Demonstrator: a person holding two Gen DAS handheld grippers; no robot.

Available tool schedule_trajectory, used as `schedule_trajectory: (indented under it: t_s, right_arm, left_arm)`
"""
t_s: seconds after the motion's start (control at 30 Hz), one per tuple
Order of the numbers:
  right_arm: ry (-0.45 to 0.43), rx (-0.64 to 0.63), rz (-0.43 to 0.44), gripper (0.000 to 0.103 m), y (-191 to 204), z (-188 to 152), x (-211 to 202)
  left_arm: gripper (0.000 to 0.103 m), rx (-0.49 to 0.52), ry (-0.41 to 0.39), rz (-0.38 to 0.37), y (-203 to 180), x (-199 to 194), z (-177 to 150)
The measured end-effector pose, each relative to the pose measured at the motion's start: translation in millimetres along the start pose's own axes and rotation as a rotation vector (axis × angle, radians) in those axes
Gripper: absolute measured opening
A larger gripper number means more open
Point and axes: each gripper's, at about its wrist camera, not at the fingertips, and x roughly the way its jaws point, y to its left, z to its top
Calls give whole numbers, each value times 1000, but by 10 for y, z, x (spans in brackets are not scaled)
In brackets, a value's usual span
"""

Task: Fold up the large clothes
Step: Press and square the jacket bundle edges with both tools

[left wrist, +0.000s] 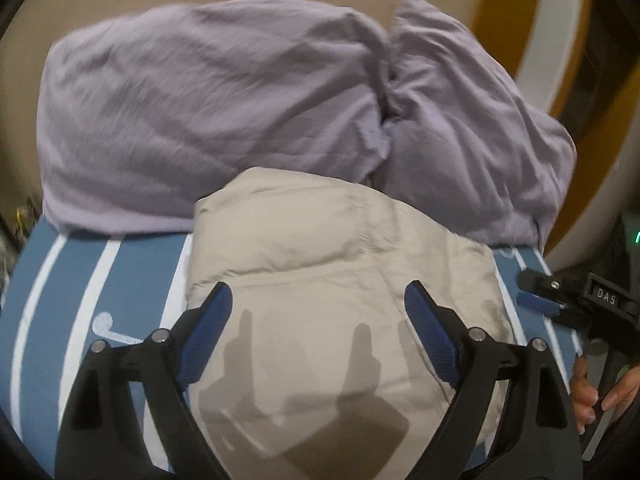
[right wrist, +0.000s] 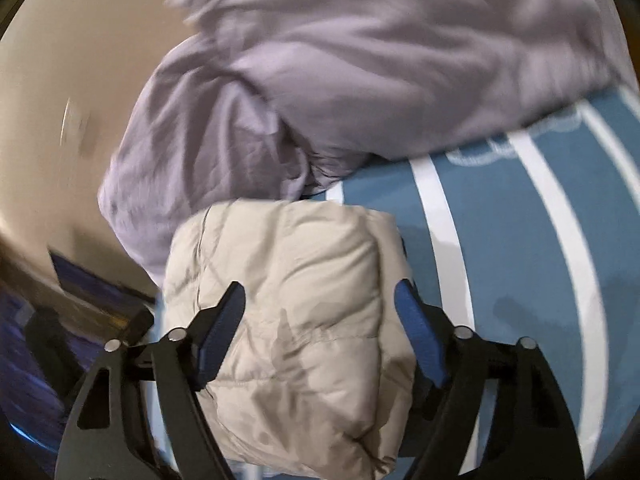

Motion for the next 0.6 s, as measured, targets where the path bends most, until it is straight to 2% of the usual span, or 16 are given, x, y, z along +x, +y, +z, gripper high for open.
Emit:
schedule_trajectory:
  t_s: [0.1, 0.23, 0.4, 0.6]
  right_arm:
    - [-21, -137, -59, 58, 252, -145, -11]
    - [-43, -259, -121, 55, 416, -362, 26]
    - [-15, -269, -163, 55, 362, -504, 201]
    - [8, -264, -186, 55, 271, -647, 312]
  left_arm:
    - [88, 62, 2, 22, -129, -32, -87]
    - [88, 94, 21, 34, -154, -32, -246]
    - [88, 90, 56, 53, -106, 54, -399]
    - [95, 128, 49, 75, -106, 124, -501]
